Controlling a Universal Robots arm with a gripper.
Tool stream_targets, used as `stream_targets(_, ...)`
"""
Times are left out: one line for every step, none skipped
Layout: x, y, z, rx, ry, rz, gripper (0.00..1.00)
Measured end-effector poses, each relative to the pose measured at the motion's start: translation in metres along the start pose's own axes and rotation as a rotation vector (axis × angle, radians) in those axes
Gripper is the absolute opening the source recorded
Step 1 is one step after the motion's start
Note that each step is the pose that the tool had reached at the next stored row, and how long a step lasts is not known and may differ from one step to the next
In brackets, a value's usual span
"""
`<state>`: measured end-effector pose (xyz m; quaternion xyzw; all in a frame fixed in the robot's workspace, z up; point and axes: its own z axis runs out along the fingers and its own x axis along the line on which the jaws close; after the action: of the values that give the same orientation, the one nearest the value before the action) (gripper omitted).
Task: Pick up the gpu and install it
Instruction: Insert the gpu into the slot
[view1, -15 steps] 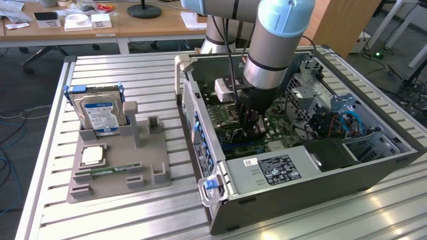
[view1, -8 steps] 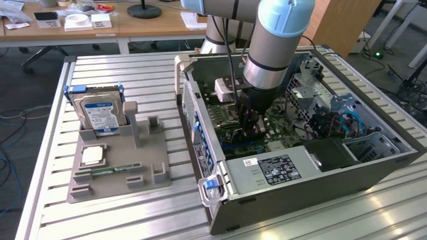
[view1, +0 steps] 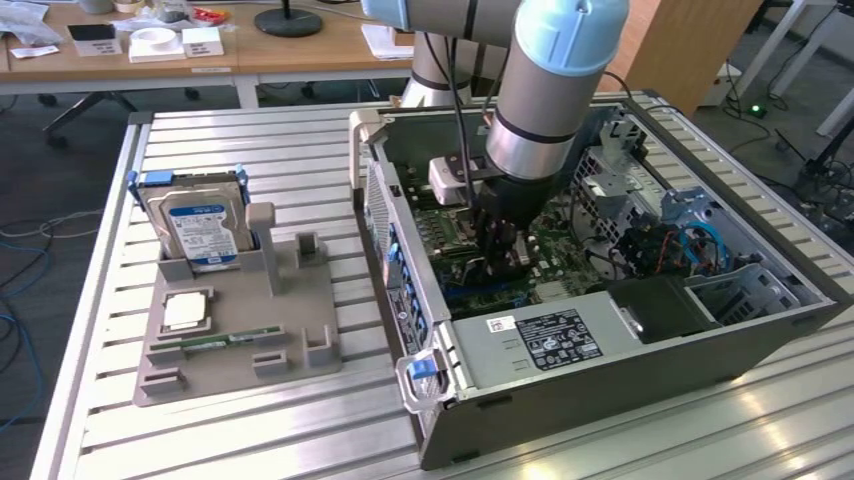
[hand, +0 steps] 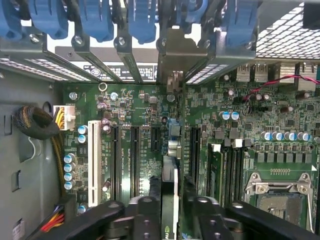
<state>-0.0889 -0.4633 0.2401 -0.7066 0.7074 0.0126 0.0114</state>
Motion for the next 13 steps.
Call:
stream_targets(0.0,0.0,0.0,0.0001,0.0001,0.0,0.33)
stream_targets(0.0,-0.0002,-0.0002,-0.0001,0.0004,0.0,0.39)
stream_targets(0.0,-0.0002,-0.0002,-0.0001,0.0005,0.0,0.39)
stream_targets(0.0,-0.0002,-0.0002,-0.0001,0.0005,0.0,0.39)
stream_targets(0.0,-0.0002,-0.0002,-0.0001,0.0004,0.0,0.45)
stream_targets(0.0,-0.0002,-0.0002,-0.0001,0.0005,0.0,0.45)
stream_targets(0.0,-0.0002,-0.0002,-0.0001,0.0005,0.0,0.45)
stream_targets(0.0,-0.0002,-0.0002,-0.0002,0.0005,0.0,0.45)
stream_targets(0.0,-0.0002,-0.0003,-0.0002,0.0006,0.0,0.45)
stream_targets(0.0,-0.0003,-0.0006,-0.0002,0.001,0.0,0.45)
stream_targets(0.0,-0.0002,-0.001,-0.0002,0.0013,0.0,0.45)
stream_targets(0.0,-0.0003,-0.0016,-0.0002,0.0018,0.0,0.45)
stream_targets(0.0,-0.0003,-0.0024,-0.0002,0.0023,-0.001,0.45)
